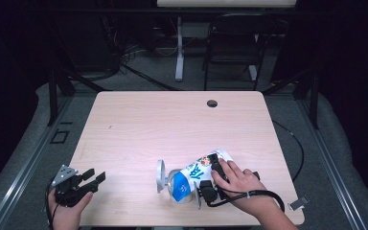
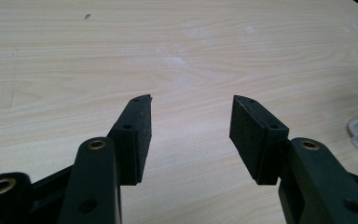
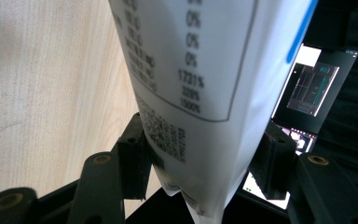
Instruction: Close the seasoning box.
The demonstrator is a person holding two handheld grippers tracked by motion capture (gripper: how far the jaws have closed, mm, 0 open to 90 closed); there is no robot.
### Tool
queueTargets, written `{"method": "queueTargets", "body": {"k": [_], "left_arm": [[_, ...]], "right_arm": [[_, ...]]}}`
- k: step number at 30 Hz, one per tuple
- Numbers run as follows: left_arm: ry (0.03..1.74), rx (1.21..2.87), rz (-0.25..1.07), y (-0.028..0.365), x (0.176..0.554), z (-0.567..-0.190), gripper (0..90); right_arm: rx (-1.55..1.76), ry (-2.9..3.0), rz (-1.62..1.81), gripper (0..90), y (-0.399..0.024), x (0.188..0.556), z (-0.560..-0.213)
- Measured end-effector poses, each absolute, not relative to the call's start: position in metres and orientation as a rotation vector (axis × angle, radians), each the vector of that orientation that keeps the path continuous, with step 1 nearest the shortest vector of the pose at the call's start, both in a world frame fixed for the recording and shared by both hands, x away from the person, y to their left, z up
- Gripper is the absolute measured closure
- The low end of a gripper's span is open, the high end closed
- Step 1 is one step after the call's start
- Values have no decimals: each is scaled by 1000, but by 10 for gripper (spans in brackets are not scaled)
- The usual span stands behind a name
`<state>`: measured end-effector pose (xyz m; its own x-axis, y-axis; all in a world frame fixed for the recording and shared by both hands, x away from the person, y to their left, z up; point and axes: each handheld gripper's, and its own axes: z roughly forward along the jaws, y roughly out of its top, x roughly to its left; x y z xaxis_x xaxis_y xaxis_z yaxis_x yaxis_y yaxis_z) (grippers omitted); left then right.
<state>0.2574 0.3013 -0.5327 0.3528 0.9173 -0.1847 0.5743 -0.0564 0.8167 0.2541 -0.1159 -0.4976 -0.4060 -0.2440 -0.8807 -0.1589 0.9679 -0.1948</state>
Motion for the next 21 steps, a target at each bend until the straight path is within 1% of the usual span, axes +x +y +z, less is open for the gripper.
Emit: {"method": "queueTargets", "body": {"k": [21], "left_arm": [[1332, 1743, 491, 302, 257, -533, 491]], "right_arm": [[-298, 1990, -107, 471, -115, 254, -497]]}}
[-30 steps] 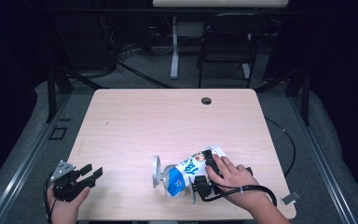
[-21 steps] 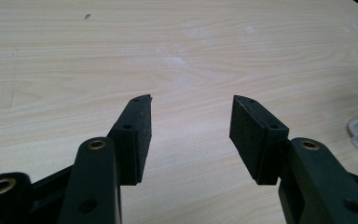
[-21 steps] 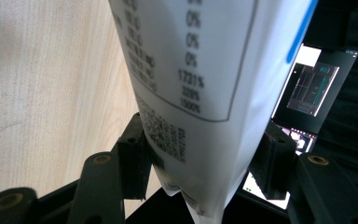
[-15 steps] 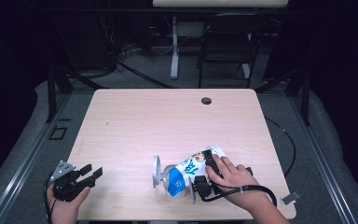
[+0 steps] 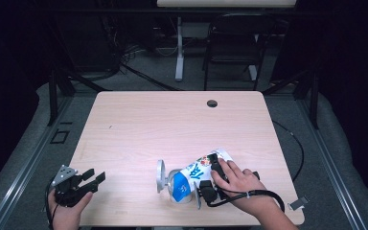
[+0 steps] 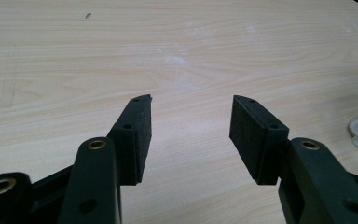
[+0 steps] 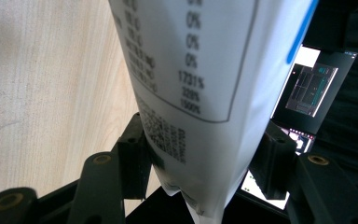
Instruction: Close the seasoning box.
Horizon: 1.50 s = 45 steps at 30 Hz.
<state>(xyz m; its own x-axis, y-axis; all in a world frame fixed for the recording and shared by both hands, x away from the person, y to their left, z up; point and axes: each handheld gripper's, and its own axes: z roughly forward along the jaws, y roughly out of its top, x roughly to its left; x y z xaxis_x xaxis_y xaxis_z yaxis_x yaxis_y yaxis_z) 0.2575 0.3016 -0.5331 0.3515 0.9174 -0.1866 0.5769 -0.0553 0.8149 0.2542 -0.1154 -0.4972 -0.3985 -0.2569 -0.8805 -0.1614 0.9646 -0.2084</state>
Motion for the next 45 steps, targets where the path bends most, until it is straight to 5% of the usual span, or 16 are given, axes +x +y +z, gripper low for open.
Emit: {"method": "queueTargets", "body": {"k": [45], "left_arm": [[1341, 1733, 493, 303, 258, -535, 491]], "right_arm": [[-324, 1977, -122, 474, -114, 254, -497]]}}
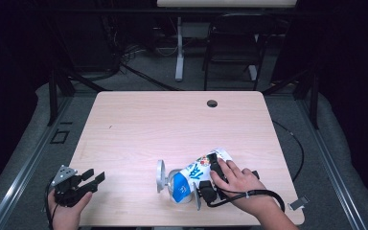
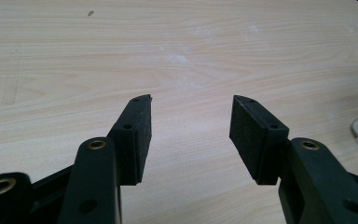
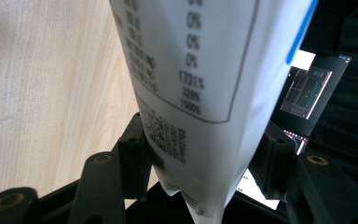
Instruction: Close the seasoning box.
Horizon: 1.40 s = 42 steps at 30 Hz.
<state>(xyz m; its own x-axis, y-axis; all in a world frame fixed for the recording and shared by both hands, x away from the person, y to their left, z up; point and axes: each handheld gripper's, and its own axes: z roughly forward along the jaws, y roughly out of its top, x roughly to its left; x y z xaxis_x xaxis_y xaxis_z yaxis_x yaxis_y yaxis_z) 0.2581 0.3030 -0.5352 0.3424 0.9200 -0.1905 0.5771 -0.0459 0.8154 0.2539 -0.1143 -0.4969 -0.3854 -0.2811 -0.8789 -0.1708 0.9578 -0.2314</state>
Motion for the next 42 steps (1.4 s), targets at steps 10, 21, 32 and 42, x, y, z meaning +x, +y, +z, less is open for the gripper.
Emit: {"method": "queueTargets", "body": {"k": [10, 21, 32, 42], "left_arm": [[1345, 1732, 493, 303, 258, -535, 492], [1345, 1733, 491, 304, 258, -535, 492], [1347, 1731, 491, 304, 258, -535, 492], [1349, 1732, 488, 304, 258, -535, 492]], "right_arm": [[-331, 1973, -124, 474, -114, 254, -497], [-336, 1963, -135, 474, -114, 253, -497], [-342, 1965, -134, 476, -113, 254, -496], [-344, 1961, -154, 476, -113, 253, -495]]}}
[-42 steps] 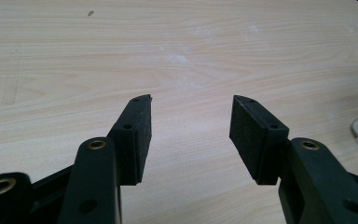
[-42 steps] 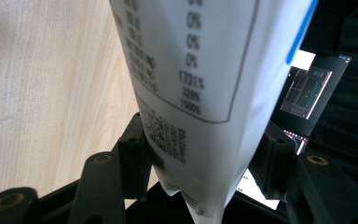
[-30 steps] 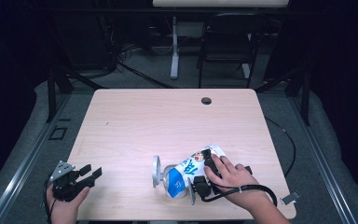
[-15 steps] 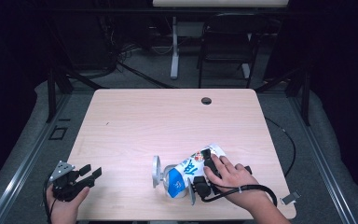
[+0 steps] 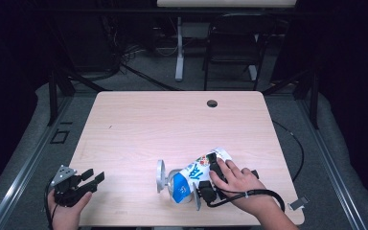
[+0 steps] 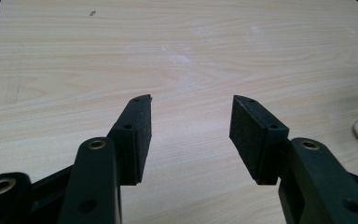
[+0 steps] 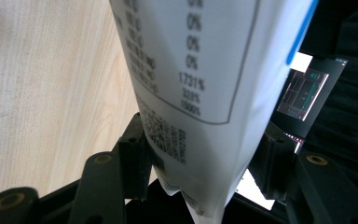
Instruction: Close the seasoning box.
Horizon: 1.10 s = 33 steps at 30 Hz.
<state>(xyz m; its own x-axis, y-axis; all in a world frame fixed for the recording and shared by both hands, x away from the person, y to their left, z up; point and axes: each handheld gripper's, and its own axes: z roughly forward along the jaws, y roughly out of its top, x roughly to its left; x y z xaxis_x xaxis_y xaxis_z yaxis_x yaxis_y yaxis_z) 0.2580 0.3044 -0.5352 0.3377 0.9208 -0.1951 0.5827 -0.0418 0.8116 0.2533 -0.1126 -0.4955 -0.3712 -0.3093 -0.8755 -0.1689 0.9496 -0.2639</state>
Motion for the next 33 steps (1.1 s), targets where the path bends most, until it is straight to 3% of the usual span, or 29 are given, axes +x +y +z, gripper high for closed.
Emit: {"method": "queueTargets", "body": {"k": [33], "left_arm": [[1357, 1730, 486, 306, 258, -537, 491]], "right_arm": [[-355, 1955, -142, 481, -113, 253, -497]]}}
